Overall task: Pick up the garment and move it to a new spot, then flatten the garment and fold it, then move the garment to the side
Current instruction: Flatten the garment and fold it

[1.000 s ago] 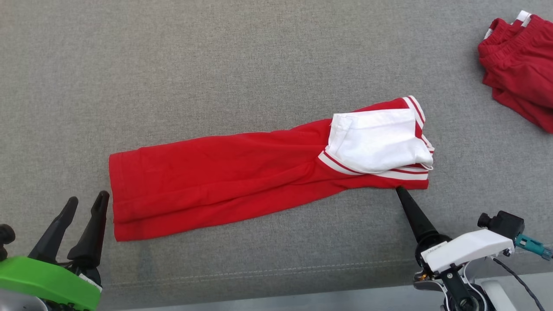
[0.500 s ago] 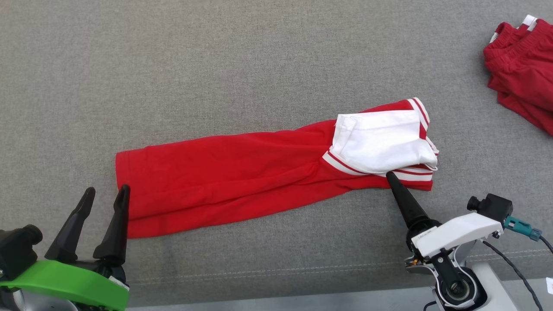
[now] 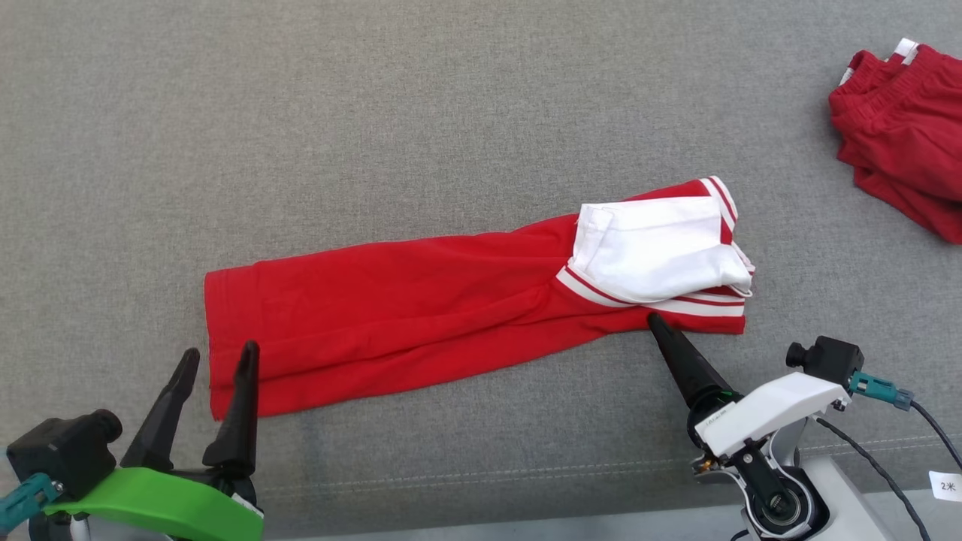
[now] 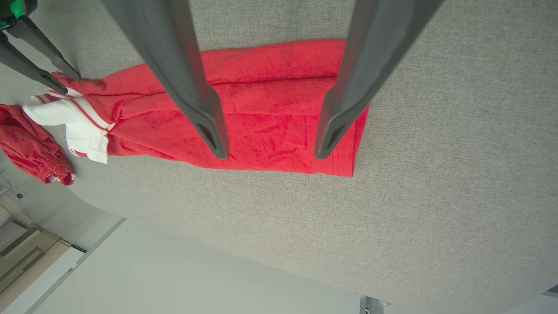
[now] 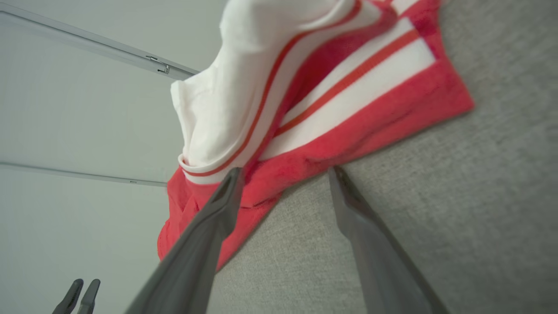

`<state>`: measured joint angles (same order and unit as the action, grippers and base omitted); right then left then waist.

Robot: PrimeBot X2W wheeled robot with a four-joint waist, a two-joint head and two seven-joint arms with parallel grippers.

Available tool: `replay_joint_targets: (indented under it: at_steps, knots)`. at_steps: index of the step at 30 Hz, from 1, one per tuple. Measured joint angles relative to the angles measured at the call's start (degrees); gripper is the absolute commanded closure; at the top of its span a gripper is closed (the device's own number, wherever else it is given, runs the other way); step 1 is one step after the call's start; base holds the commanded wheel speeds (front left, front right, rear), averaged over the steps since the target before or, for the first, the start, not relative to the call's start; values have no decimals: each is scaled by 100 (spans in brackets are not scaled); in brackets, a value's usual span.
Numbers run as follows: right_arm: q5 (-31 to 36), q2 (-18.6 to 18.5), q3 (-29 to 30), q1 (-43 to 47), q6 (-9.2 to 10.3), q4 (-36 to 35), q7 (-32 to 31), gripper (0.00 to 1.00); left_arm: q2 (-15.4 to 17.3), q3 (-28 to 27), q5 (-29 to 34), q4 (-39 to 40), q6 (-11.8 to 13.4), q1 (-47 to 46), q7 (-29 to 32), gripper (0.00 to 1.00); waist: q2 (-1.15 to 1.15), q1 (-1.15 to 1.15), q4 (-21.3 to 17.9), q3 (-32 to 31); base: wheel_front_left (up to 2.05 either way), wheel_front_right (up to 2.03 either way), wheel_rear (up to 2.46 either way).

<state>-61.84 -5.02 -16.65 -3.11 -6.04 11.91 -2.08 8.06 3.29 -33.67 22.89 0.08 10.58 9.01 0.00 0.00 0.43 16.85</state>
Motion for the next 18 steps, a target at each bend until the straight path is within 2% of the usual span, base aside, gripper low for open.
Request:
replay_joint_targets:
  at_steps: [6,13,18]
  knots:
    - [-115,8,-41,1,-51,113,-26,0,-3,70,27,-26,8,30,0,0,0,0,-28,-19,0,0,0]
    - [-1277,196,74,21,-101,141,-157,0,-19,115,158,-45,77,30,-9,0,0,0,-48,-24,0,0,0]
    - [-1443,177,291,21,-101,140,-131,0,-47,132,170,-47,121,40,-9,0,0,0,-59,-21,0,0,0]
